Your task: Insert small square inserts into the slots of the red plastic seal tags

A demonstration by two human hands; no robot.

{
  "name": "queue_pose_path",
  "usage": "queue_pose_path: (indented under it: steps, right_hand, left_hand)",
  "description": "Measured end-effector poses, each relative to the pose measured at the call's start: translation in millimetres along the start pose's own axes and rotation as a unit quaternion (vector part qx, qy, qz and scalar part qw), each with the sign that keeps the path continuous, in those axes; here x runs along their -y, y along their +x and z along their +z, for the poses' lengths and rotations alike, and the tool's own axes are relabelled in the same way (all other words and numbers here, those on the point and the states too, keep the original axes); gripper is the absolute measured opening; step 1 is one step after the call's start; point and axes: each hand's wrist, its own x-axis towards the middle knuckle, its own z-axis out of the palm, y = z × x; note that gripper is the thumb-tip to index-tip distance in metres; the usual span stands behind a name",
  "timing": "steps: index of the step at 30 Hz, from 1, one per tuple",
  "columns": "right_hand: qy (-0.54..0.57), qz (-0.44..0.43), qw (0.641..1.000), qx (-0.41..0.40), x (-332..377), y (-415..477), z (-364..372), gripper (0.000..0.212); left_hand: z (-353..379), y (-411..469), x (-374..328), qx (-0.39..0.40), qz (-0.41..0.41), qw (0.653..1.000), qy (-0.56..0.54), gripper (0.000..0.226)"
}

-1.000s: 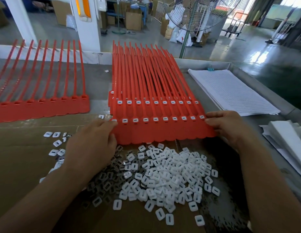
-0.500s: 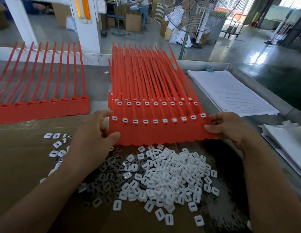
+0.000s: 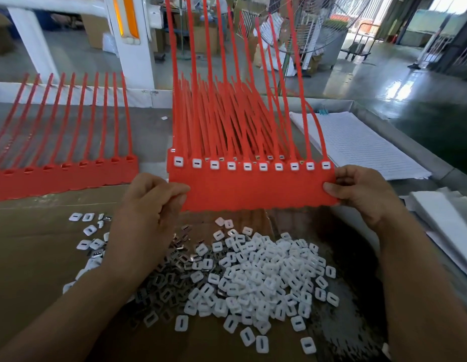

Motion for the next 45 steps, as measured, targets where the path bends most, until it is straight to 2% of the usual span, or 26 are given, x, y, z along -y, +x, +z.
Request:
queue_pose_path:
  steps: [3, 8, 13, 21, 28, 40, 43, 45]
  right_hand:
    - [0.017, -0.018, 0.999, -0.022, -0.8, 2.8, 1.6, 0.017]
    - [0.019, -0.029, 0.997, -0.072, -8.1, 11.9, 14.4, 0.024]
    - [-0.068, -0.062, 0.989, -0.114, -19.4, 21.0, 24.4, 0.031]
    - [-0.111, -0.053, 0.981, -0.147, -28.4, 29.9, 36.8, 0.015]
    - [-0.189, -0.048, 0.964, -0.181, -27.8, 27.5, 36.9, 0.025]
    - [-0.219, -0.078, 0.96, -0.153, -22.7, 17.9, 22.1, 0.037]
    - [-0.242, -0.119, 0.946, -0.181, -19.6, 16.7, 23.5, 0.029]
    - [-0.256, -0.14, 0.941, -0.17, -17.3, 15.3, 27.9, 0.021]
  left_hand:
    - [2.7, 3.5, 2.4, -0.014, -0.009, 1.0, -0.006, 0.02]
    - [13.2, 12.0, 9.6, 0.025, -0.051, 0.998, -0.006, 0.031]
    - [20.1, 13.2, 14.4, 0.054, -0.054, 0.997, 0.0, 0.029]
    - [24.1, 15.7, 31.3, 0.102, -0.103, 0.989, 0.002, 0.045]
    - [23.7, 17.0, 39.6, 0.156, -0.124, 0.979, 0.039, 0.055]
    - [11.1, 18.4, 27.0, 0.134, -0.147, 0.977, 0.08, 0.048]
    - [8.8, 17.1, 26.2, 0.11, -0.146, 0.98, 0.08, 0.047]
    - [7.6, 16.2, 26.1, 0.112, -0.143, 0.98, 0.084, 0.044]
